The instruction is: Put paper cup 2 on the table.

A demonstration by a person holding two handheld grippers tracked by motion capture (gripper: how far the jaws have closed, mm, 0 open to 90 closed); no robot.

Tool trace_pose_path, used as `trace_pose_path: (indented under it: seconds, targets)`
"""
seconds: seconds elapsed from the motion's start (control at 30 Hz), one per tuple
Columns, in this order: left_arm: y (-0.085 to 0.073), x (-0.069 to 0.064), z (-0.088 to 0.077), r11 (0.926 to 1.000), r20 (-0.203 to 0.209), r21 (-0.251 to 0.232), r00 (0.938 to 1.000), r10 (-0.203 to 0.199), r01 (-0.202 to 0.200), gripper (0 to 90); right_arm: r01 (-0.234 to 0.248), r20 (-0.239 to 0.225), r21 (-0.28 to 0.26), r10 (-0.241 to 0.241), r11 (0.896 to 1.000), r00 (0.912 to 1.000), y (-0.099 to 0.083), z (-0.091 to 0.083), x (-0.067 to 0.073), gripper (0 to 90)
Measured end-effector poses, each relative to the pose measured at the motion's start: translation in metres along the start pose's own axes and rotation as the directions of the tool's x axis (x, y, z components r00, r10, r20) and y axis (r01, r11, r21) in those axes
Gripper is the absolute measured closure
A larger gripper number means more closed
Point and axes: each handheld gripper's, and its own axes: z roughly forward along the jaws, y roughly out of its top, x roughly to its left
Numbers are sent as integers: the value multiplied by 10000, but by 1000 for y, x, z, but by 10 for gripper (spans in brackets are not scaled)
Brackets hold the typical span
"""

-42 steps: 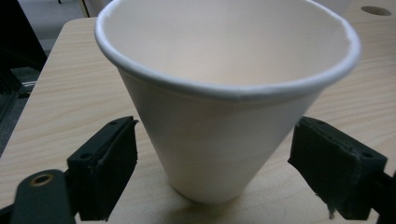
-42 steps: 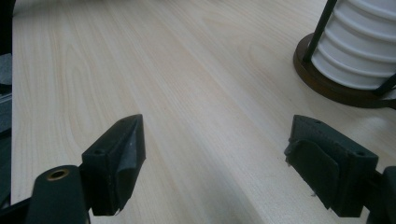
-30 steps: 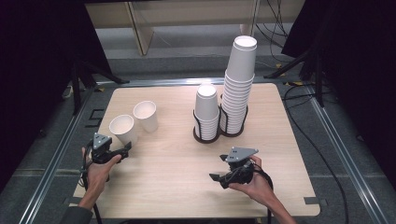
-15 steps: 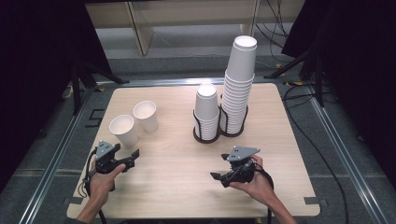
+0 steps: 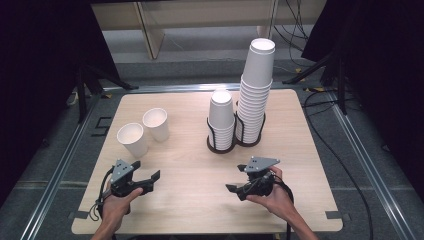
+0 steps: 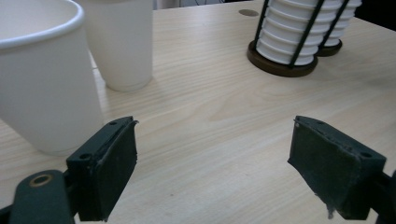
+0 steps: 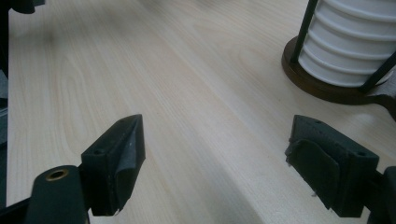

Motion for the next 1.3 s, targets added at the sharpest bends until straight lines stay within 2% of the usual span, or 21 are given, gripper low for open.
trace_pose_path:
  seconds: [0.2, 0.23, 0.37, 0.43, 0.47, 0.5, 0.53, 0.57, 0.7, 0.83, 0.9, 0.93, 0.97, 1.07, 1.1, 1.13, 1.2, 1.23, 1.3]
  targets:
    - [-3, -16, -2, 9998, 623, -122, 9979, 161, -154, 144, -198, -344, -571, 178, 9982, 9993, 1, -3, -1, 184]
    - [-4, -18, -3, 9995, 697, -122, 9971, 312, -304, 144, -175, -376, -639, 151, 9978, 9992, 1, -3, 0, 176]
    - [-6, -28, -6, 9983, 1133, -393, 9924, 482, -440, 144, -222, -494, -955, 175, 9952, 9986, 0, -6, 4, 156]
    - [-6, -33, -9, 9983, 1150, -381, 9922, 472, -430, 144, -298, -514, -1039, 246, 9941, 9984, -1, -9, 6, 156]
    - [-7, -36, -10, 9981, 1183, -375, 9916, 527, -485, 144, -502, -603, -1070, 439, 9930, 9972, -1, -10, 8, 156]
    - [-8, -37, -9, 9974, 1288, -530, 9901, 558, -493, 144, -501, -467, -1119, 451, 9925, 9979, -2, -12, 10, 156]
    - [-9, -39, -9, 9973, 1352, -438, 9888, 637, -583, 144, -480, -531, -1307, 413, 9903, 9977, -2, -11, 10, 156]
    - [-9, -40, -9, 9970, 1398, -467, 9879, 670, -610, 144, -438, -389, -1281, 391, 9908, 9985, -2, -13, 11, 155]
    - [-10, -46, -8, 9962, 1615, -618, 9844, 702, -609, 144, -549, -497, -1165, 494, 9917, 9975, -6, -16, 16, 156]
    - [-11, -50, -9, 9954, 1802, -561, 9798, 862, -773, 144, -350, -569, -1041, 292, 9939, 9980, -11, -17, 20, 157]
    - [-13, -54, -10, 9957, 1847, -372, 9786, 907, -852, 144, -216, -540, -829, 172, 9963, 9984, -13, -18, 22, 157]
    - [-13, -56, -10, 9951, 1905, -301, 9768, 980, -940, 144, -333, -564, -787, 289, 9963, 9980, -14, -19, 24, 158]
    - [-14, -57, -9, 9936, 2051, -403, 9724, 1114, -1053, 144, -182, -657, -794, 130, 9967, 9978, -15, -19, 24, 158]
    - [-15, -63, -9, 9936, 2176, -413, 9697, 1115, -1050, 144, -232, -769, -535, 190, 9983, 9969, -17, -20, 27, 158]
    - [-15, -64, -10, 9928, 2170, -277, 9688, 1202, -1169, 144, -119, -675, -539, 83, 9985, 9977, -18, -20, 27, 158]
    - [-15, -65, -10, 9915, 2214, -210, 9665, 1297, -1282, 145, -226, -763, -437, 192, 9988, 9969, -19, -20, 28, 158]
    - [-16, -67, -10, 9919, 2327, -311, 9642, 1272, -1234, 144, -256, -816, -272, 233, 9993, 9964, -21, -20, 29, 158]
    - [-16, -68, -9, 9904, 2400, -412, 9610, 1377, -1316, 144, -201, -796, -265, 179, 9994, 9967, -22, -20, 29, 158]
    - [-16, -69, -9, 9893, 2458, -356, 9583, 1458, -1414, 144, -238, -805, -185, 222, 9995, 9965, -23, -20, 31, 158]
